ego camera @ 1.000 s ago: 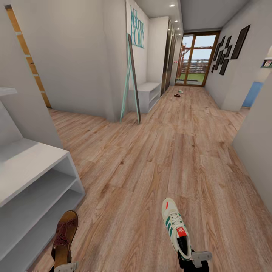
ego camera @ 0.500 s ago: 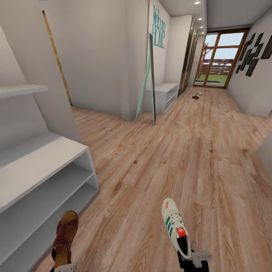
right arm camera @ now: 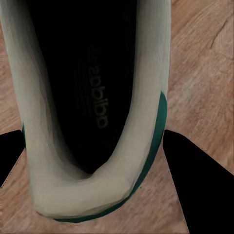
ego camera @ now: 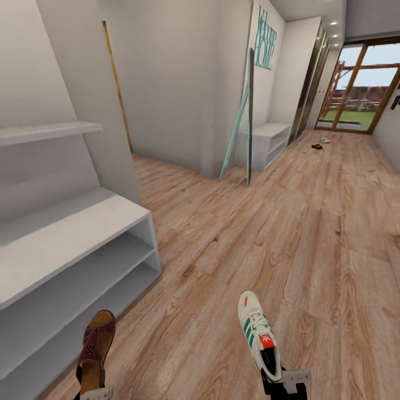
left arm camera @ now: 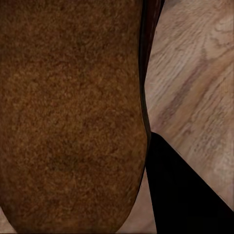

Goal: Pick up the two gym shoes and the two sandals from the corridor floor and place them onto the hallstand (shoe rack) in the corridor, making sure they are on the rack and not on the floor. Arrange them so the two gym shoes are next to each other and the two sandals are next to each other.

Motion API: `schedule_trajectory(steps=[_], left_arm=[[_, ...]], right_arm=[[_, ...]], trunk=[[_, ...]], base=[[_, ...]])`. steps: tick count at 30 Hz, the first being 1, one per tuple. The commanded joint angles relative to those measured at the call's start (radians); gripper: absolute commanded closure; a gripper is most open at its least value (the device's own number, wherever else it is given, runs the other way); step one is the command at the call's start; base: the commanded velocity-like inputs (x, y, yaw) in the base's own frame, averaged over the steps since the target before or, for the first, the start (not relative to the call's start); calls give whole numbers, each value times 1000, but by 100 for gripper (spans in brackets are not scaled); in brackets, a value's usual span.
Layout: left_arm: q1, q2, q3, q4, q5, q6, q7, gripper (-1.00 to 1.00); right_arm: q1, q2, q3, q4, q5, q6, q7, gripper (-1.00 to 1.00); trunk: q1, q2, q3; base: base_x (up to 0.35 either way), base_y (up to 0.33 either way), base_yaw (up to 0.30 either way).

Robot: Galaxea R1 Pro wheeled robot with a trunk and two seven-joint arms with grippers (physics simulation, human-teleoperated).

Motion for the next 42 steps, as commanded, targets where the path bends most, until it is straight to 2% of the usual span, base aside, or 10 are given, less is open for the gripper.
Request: schedule_trajectory(steps=[1,9,23,42], left_arm=[[-1,0,-2,1,4,-2,1,100],[-1,0,-1,1,4,-2,1,100],[-1,0,-2,-1,4,-2,1,100],[-1,0,-1,1,4,-2,1,100]], right_arm=[[0,-1,7,0,-1,-3,-1,100],[0,-1,7,0,-1,-3,-1,100],[0,-1,7,0,-1,-3,-1,100],[0,-1,7,0,-1,-3,-1,100]], trunk=[[0,0,-1],[0,0,-1],[0,0,-1],[0,0,-1]], base=[[0,-41,279],[0,-32,279],[0,-225,279],[0,-14,279]])
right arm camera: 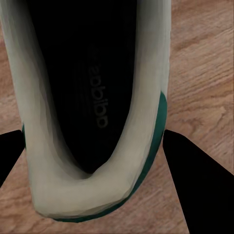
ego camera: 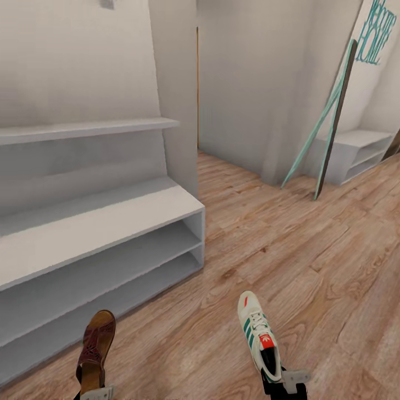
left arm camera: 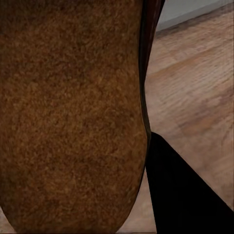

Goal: Pick up the two gym shoes and the two sandals from the corridor floor and place them onto the hallstand (shoe rack) in the corridor, making sure they are on the rack and not on the floor. Arrange them so the two gym shoes are next to each other and the two sandals are next to each other.

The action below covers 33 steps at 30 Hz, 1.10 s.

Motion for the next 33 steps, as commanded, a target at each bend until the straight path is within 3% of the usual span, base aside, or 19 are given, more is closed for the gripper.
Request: schedule_trajectory(steps=[1,7,16,33], left_arm=[[-1,0,-2,1,4,-2,2,100],[-1,0,-2,-1,4,-2,2,100],[-1,1,-2,-1,4,-2,2,100],[-1,2,-2,-1,5,-2,2,100]], right_arm=[[0,-1,6,0,-1,-3,-1,100],[-1,-1,6,0,-1,-3,-1,100],[0,-1,6,0,-1,-3,-1,100],[-1,-1,6,0,-1,-3,-2,100]], trunk=[[0,0,-1],[0,0,2],[0,0,11],[0,0,29]], base=[[0,0,279],[0,-21,269],[0,-207,226],[0,-8,222]])
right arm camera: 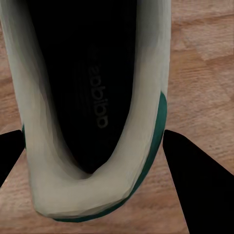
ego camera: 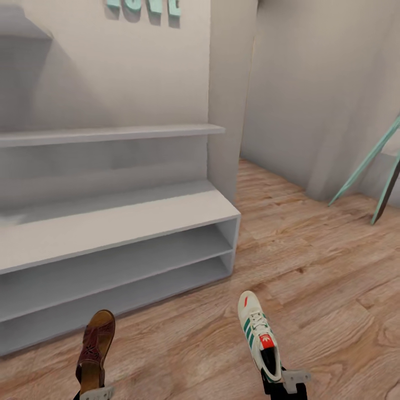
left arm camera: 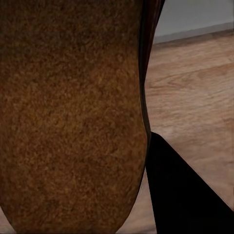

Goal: Pick up the two gym shoes and the two sandals from the corridor floor and place them onto the hallstand (shoe rack) in the corridor, making sure they are on the rack and not on the floor. Arrange them so the two gym shoes are next to each other and the two sandals are next to each other.

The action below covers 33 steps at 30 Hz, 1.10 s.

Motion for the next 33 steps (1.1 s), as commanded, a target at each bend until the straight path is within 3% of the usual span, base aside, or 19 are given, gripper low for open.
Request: schedule_trajectory(steps=[1,15,33], left_arm=[[-1,0,-2,1,4,-2,1,100],[-1,0,-1,-1,4,-2,1,100],[-1,0,2,-4,4,-3,3,100]], right_arm=[[0,-1,6,0,-1,-3,-1,100],[0,0,6,-3,-3,-4,-2,100],[0,-1,6,-3,-3,-4,-2,100]], trunk=[[0,0,0],[0,0,0],[0,0,0]], base=[[0,0,222],[0,0,49],[0,0,268]])
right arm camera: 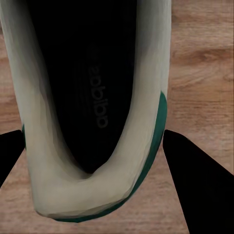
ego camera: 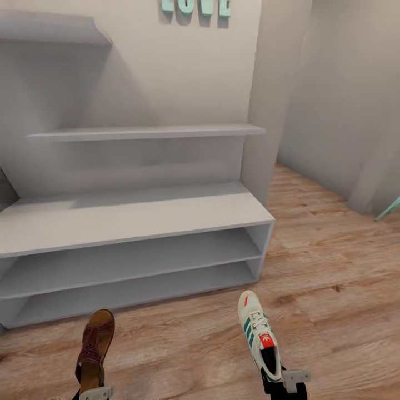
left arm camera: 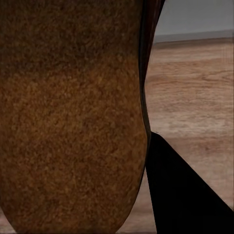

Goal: Pick up the two gym shoes and the two sandals from the corridor floor and place them onto the hallstand (shoe rack) in the corridor, making sure they are on the rack and not on the floor. Arrange them so the two gym shoes are next to each other and the two sandals are next to each other.

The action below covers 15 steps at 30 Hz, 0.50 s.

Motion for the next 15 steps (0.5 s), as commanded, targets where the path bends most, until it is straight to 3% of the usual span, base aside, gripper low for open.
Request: schedule_trajectory(steps=[1,15], left_arm=[[-1,0,-2,1,4,-2,2,100],[-1,2,11,5,16,-1,8,100]], right_arm=[[0,-1,6,0,-1,-2,-1,100],[0,-1,6,0,-2,-3,-2,100]], trunk=[[0,0,-1],[0,0,-1]], base=[[0,0,276],[0,0,277]])
